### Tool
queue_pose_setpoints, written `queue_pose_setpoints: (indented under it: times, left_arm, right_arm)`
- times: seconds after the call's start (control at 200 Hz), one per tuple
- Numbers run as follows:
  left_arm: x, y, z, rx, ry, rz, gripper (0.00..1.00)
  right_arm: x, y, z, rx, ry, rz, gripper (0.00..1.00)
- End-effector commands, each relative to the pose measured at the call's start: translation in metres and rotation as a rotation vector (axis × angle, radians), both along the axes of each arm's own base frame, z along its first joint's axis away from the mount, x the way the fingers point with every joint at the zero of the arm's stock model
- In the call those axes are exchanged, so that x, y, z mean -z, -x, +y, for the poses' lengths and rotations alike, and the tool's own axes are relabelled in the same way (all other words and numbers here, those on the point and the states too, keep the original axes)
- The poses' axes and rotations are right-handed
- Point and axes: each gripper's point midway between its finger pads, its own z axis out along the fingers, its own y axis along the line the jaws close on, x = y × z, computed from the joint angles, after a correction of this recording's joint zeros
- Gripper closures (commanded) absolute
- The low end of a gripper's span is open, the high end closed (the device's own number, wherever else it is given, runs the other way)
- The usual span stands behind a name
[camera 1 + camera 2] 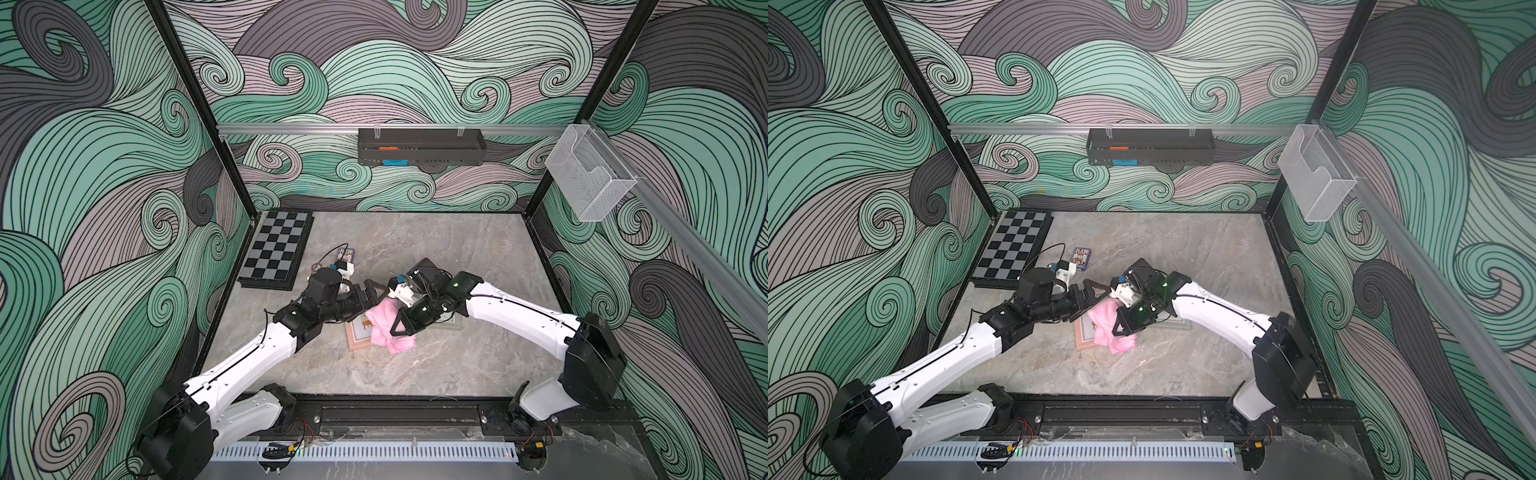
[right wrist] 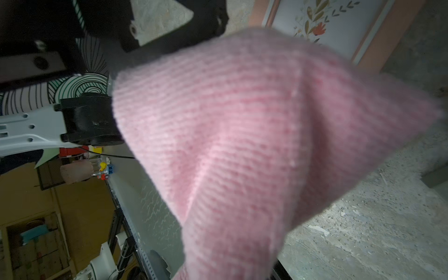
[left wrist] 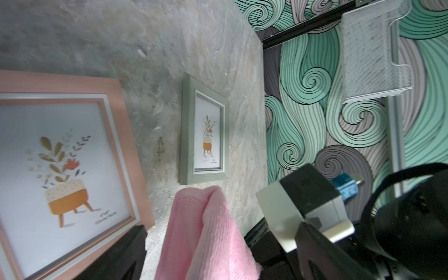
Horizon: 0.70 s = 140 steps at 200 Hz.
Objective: Wipe the picture frame with a cloth
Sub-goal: Adjust the cleaning item.
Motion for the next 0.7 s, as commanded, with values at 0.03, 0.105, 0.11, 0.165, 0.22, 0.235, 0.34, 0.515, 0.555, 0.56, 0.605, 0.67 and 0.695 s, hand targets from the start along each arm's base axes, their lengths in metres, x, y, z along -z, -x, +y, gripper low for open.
queue_pose_setpoints:
  times: [0.03, 0.105, 0.11, 0.165, 0.22, 0.235, 0.34, 0.515, 0.555, 0.56, 0.605, 0.67, 0.695]
  left_arm:
    - [0.002, 0.015, -0.021, 0.143, 0.099, 0.064, 0.02]
    - [0.007, 0.014, -0.019, 0.140, 0.082, 0.074, 0.01]
    - [0.007, 0.015, -0.019, 0.140, 0.081, 0.074, 0.01]
    - [0.009, 0.014, -0.016, 0.134, 0.076, 0.068, 0.01]
    - [0.008, 0.014, -0.014, 0.135, 0.079, 0.066, 0.01]
    - [0.008, 0.013, -0.014, 0.134, 0.079, 0.066, 0.01]
    - [0.009, 0.012, -0.009, 0.123, 0.083, 0.081, 0.01]
    - [-0.007, 0.005, 0.009, 0.061, 0.147, 0.052, 0.01]
    - [-0.013, 0.004, 0.012, 0.054, 0.168, 0.036, 0.01]
    - [-0.014, 0.004, 0.012, 0.055, 0.171, 0.034, 0.01]
    - [-0.020, 0.004, 0.012, 0.055, 0.194, 0.018, 0.02]
    - [-0.027, 0.005, 0.008, 0.075, 0.236, 0.016, 0.01]
    - [-0.028, 0.006, 0.006, 0.086, 0.255, 0.021, 0.01]
  right_arm:
    - [-0.046, 0.003, 0.033, -0.081, -0.235, -0.001, 1.00]
    - [-0.050, 0.001, 0.031, -0.077, -0.244, -0.016, 1.00]
    - [-0.051, 0.001, 0.031, -0.077, -0.246, -0.019, 1.00]
    - [-0.056, 0.000, 0.029, -0.073, -0.262, -0.023, 1.00]
    - [-0.062, -0.003, 0.026, -0.058, -0.283, -0.030, 1.00]
    - [-0.064, -0.004, 0.025, -0.051, -0.289, -0.035, 1.00]
    - [-0.070, -0.014, 0.016, 0.002, -0.299, -0.063, 1.00]
    - [-0.078, -0.027, 0.000, 0.085, -0.325, -0.087, 1.00]
    - [-0.080, -0.027, 0.000, 0.091, -0.339, -0.084, 1.00]
    - [-0.080, -0.028, 0.000, 0.092, -0.341, -0.084, 1.00]
    - [-0.083, -0.028, 0.001, 0.095, -0.364, -0.078, 1.00]
    - [-0.086, -0.029, 0.004, 0.097, -0.399, -0.064, 1.00]
    - [-0.087, -0.029, 0.005, 0.096, -0.402, -0.055, 1.00]
